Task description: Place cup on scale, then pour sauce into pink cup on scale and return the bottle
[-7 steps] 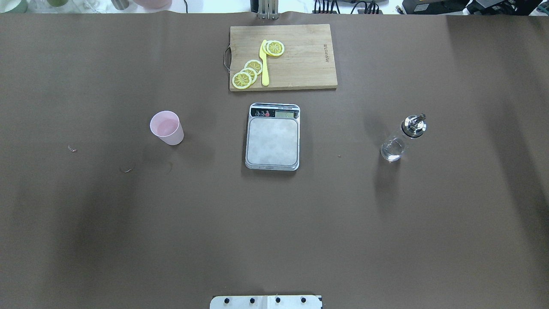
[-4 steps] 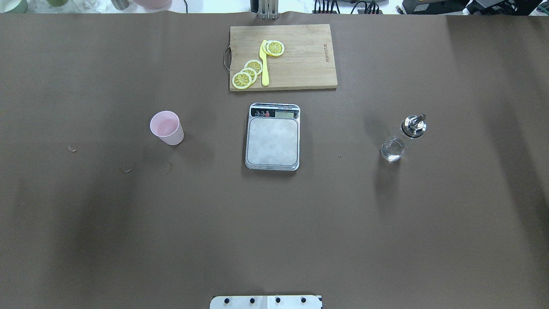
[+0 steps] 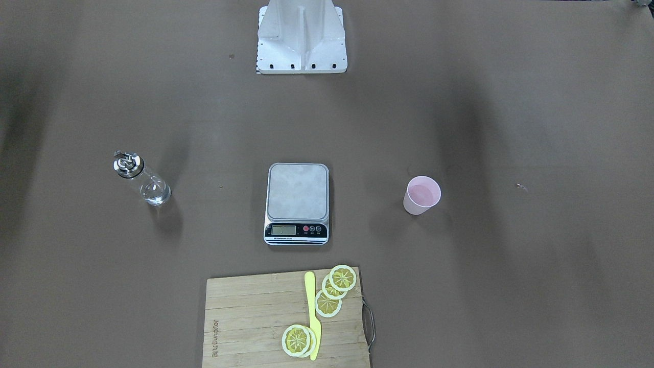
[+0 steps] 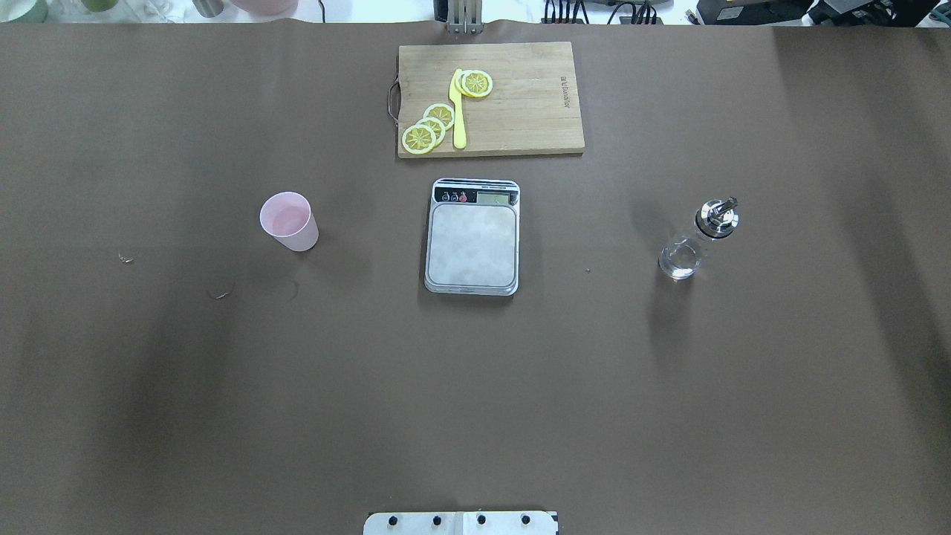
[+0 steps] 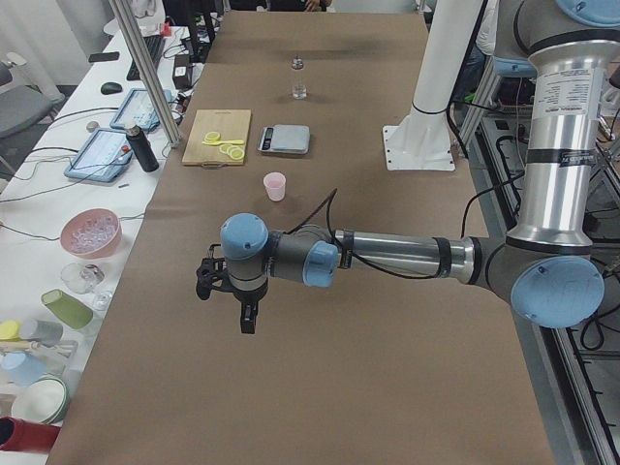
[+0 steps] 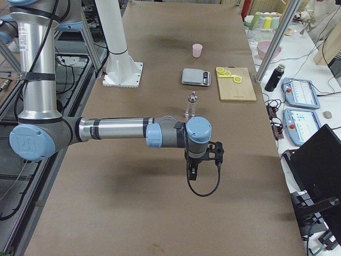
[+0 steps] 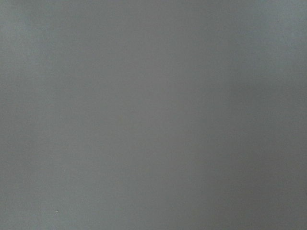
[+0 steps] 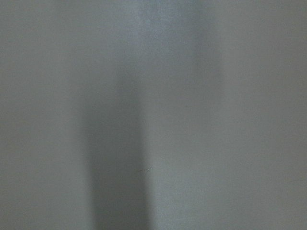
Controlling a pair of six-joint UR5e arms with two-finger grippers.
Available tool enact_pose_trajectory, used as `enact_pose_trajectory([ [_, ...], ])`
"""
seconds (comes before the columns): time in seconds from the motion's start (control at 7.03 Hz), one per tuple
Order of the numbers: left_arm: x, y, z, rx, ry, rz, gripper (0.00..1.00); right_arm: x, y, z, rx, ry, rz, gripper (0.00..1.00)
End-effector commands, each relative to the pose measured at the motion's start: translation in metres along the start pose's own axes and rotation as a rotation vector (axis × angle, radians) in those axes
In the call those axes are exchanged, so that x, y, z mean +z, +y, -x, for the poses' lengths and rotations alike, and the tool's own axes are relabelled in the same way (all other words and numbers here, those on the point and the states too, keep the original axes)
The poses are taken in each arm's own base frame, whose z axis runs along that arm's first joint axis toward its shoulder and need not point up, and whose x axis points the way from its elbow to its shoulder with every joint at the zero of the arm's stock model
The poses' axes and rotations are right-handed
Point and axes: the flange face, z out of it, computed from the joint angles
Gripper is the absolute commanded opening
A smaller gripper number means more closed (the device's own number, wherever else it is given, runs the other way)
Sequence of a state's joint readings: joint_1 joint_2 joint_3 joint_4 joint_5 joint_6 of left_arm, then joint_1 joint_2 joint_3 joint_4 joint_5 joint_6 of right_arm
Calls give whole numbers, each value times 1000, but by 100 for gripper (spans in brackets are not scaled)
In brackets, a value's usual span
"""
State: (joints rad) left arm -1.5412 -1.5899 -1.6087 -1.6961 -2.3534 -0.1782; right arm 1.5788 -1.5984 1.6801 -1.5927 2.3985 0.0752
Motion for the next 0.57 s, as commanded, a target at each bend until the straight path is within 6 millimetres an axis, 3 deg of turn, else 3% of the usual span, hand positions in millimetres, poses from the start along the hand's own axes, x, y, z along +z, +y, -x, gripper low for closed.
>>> enact_pose_trajectory([
  [0.0,-2,0,-1,5,-1,-4,98,-3,2,5,-6,-44,-6,100],
  [0.43,-12,-12,-15,20,-14,-30,98,-5,0,7,-14,-44,-13,100],
])
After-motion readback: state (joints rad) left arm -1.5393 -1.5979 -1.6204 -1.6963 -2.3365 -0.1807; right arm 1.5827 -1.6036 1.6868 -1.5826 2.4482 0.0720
